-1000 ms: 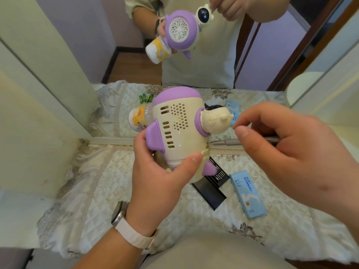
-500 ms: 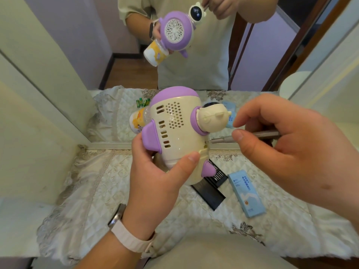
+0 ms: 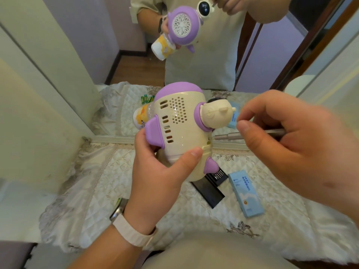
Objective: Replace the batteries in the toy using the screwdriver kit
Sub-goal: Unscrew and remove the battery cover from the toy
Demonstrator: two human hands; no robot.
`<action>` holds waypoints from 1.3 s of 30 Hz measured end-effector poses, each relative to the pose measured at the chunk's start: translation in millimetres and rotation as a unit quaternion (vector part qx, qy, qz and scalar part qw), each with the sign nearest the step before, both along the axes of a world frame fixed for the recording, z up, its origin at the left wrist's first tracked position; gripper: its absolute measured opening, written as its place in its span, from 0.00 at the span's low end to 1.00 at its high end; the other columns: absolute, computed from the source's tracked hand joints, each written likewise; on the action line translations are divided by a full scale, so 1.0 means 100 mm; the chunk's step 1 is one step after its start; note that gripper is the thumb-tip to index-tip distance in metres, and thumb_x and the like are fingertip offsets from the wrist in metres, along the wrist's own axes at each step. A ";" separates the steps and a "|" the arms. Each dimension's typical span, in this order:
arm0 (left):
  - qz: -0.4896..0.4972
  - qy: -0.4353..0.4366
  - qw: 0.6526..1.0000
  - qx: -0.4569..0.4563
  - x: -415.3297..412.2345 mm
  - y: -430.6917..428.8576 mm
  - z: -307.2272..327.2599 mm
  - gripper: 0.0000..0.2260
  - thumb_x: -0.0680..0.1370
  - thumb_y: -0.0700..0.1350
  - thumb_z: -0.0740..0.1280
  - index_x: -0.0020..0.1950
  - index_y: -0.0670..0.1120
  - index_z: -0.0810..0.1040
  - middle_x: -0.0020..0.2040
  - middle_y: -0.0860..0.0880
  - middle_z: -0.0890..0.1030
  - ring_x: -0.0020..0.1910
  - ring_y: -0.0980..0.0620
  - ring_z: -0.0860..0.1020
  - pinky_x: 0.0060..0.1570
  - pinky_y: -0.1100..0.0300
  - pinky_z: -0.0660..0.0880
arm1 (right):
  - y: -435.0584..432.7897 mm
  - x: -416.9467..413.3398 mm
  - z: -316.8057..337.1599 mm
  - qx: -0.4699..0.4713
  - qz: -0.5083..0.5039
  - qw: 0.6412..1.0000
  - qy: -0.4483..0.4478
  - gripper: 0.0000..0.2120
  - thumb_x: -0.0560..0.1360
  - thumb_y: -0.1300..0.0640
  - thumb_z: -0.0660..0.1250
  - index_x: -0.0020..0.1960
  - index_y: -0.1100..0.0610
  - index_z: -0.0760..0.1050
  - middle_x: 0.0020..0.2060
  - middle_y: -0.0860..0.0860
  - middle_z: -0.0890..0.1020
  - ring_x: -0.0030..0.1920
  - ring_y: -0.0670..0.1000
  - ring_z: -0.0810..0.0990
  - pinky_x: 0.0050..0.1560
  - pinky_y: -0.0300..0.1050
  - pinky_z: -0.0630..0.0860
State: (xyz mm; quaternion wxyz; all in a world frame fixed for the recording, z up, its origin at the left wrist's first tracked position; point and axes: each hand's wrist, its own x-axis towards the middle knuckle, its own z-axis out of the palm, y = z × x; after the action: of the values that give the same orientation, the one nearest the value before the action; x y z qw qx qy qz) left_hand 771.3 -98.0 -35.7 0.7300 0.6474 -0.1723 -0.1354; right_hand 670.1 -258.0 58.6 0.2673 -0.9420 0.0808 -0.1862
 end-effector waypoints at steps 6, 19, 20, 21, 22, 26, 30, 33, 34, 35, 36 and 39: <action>0.017 -0.001 1.000 0.004 -0.07 0.00 0.02 0.33 0.64 0.52 0.76 0.66 0.46 0.70 0.57 0.49 0.82 0.52 0.53 0.83 0.44 0.59 0.79 | -0.03 -0.03 0.00 0.010 0.028 0.999 -0.021 0.03 0.74 0.53 0.66 0.47 0.48 0.73 0.34 0.48 0.75 0.33 0.53 0.75 0.30 0.46 0.69; 0.065 0.021 0.998 -0.012 -0.25 0.12 0.05 0.30 0.64 0.50 0.76 0.64 0.49 0.71 0.56 0.50 0.83 0.51 0.57 0.83 0.45 0.64 0.79 | 0.00 -0.02 -0.02 0.008 0.080 0.997 -0.008 0.02 0.74 0.49 0.65 0.46 0.47 0.74 0.34 0.47 0.75 0.34 0.52 0.76 0.30 0.44 0.70; 0.069 0.020 0.997 -0.013 -0.26 0.13 0.05 0.30 0.64 0.50 0.76 0.64 0.49 0.72 0.56 0.50 0.83 0.50 0.57 0.83 0.44 0.63 0.79 | 0.01 -0.02 -0.02 0.004 0.083 0.997 -0.006 0.03 0.75 0.49 0.64 0.46 0.47 0.74 0.34 0.47 0.75 0.33 0.51 0.76 0.29 0.43 0.69; 0.073 0.020 0.997 -0.013 -0.27 0.14 0.05 0.30 0.64 0.50 0.76 0.63 0.50 0.72 0.55 0.50 0.83 0.50 0.57 0.83 0.44 0.63 0.79 | 0.01 -0.01 -0.02 -0.001 0.085 0.996 -0.005 0.03 0.76 0.49 0.64 0.46 0.47 0.74 0.33 0.47 0.75 0.32 0.51 0.76 0.28 0.43 0.69; 0.078 0.020 0.997 -0.012 -0.28 0.15 0.05 0.30 0.63 0.50 0.76 0.63 0.50 0.72 0.55 0.51 0.83 0.50 0.58 0.83 0.44 0.63 0.79 | 0.02 0.00 -0.02 -0.008 0.087 0.996 -0.005 0.02 0.76 0.50 0.64 0.46 0.47 0.74 0.31 0.48 0.75 0.31 0.51 0.76 0.28 0.43 0.68; 0.090 0.026 0.996 -0.008 -0.31 0.20 0.04 0.30 0.63 0.51 0.76 0.62 0.49 0.72 0.55 0.51 0.83 0.49 0.58 0.83 0.44 0.64 0.79 | 0.05 0.01 -0.02 -0.024 0.098 0.995 -0.010 0.01 0.76 0.52 0.65 0.47 0.49 0.75 0.26 0.47 0.75 0.31 0.52 0.75 0.29 0.44 0.68; 0.101 0.025 0.995 0.001 -0.33 0.25 0.03 0.30 0.62 0.52 0.76 0.62 0.48 0.72 0.55 0.51 0.83 0.50 0.57 0.83 0.45 0.63 0.79 | 0.09 -0.01 -0.01 -0.029 0.104 0.994 -0.008 0.01 0.75 0.53 0.66 0.47 0.48 0.75 0.28 0.46 0.74 0.33 0.52 0.75 0.30 0.43 0.68; 0.100 0.025 0.995 0.004 -0.36 0.29 0.02 0.30 0.63 0.51 0.76 0.62 0.50 0.72 0.55 0.52 0.83 0.51 0.57 0.83 0.45 0.62 0.79 | 0.12 -0.01 -0.01 -0.039 0.113 0.993 -0.002 0.02 0.74 0.54 0.66 0.47 0.48 0.75 0.29 0.46 0.75 0.34 0.52 0.74 0.31 0.42 0.69; 0.098 0.025 0.995 0.006 -0.37 0.30 0.02 0.30 0.63 0.51 0.76 0.62 0.50 0.72 0.55 0.52 0.83 0.52 0.56 0.83 0.44 0.61 0.79 | 0.12 -0.02 -0.01 -0.042 0.118 0.992 0.001 0.02 0.74 0.54 0.66 0.46 0.48 0.75 0.29 0.46 0.75 0.34 0.51 0.74 0.32 0.42 0.69; 0.096 0.025 0.995 0.007 -0.38 0.31 0.02 0.30 0.63 0.51 0.76 0.62 0.50 0.72 0.55 0.52 0.82 0.52 0.56 0.83 0.44 0.60 0.80 | 0.13 -0.02 0.00 -0.044 0.123 0.991 0.005 0.03 0.74 0.54 0.66 0.46 0.48 0.74 0.29 0.47 0.75 0.34 0.51 0.74 0.32 0.42 0.69; 0.095 0.025 0.995 0.007 -0.39 0.32 0.02 0.30 0.63 0.51 0.76 0.63 0.51 0.72 0.56 0.52 0.82 0.52 0.56 0.83 0.44 0.60 0.80 | 0.13 -0.02 0.01 -0.045 0.129 0.991 0.009 0.03 0.74 0.55 0.66 0.46 0.48 0.74 0.29 0.47 0.74 0.35 0.51 0.74 0.33 0.42 0.69; 0.097 0.030 0.995 0.005 -0.41 0.34 0.00 0.29 0.63 0.51 0.76 0.61 0.52 0.72 0.55 0.52 0.82 0.51 0.57 0.83 0.45 0.59 0.80 | 0.15 -0.03 0.03 -0.051 0.148 0.988 0.018 0.03 0.73 0.55 0.66 0.45 0.48 0.74 0.30 0.47 0.73 0.36 0.51 0.73 0.34 0.43 0.69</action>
State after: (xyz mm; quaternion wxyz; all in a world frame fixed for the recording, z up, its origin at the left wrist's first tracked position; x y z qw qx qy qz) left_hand 730.2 -63.6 -35.8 0.7412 0.6604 -0.0864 -0.0839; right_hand 666.9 -243.3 61.2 0.2418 -0.9592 -0.0640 -0.1318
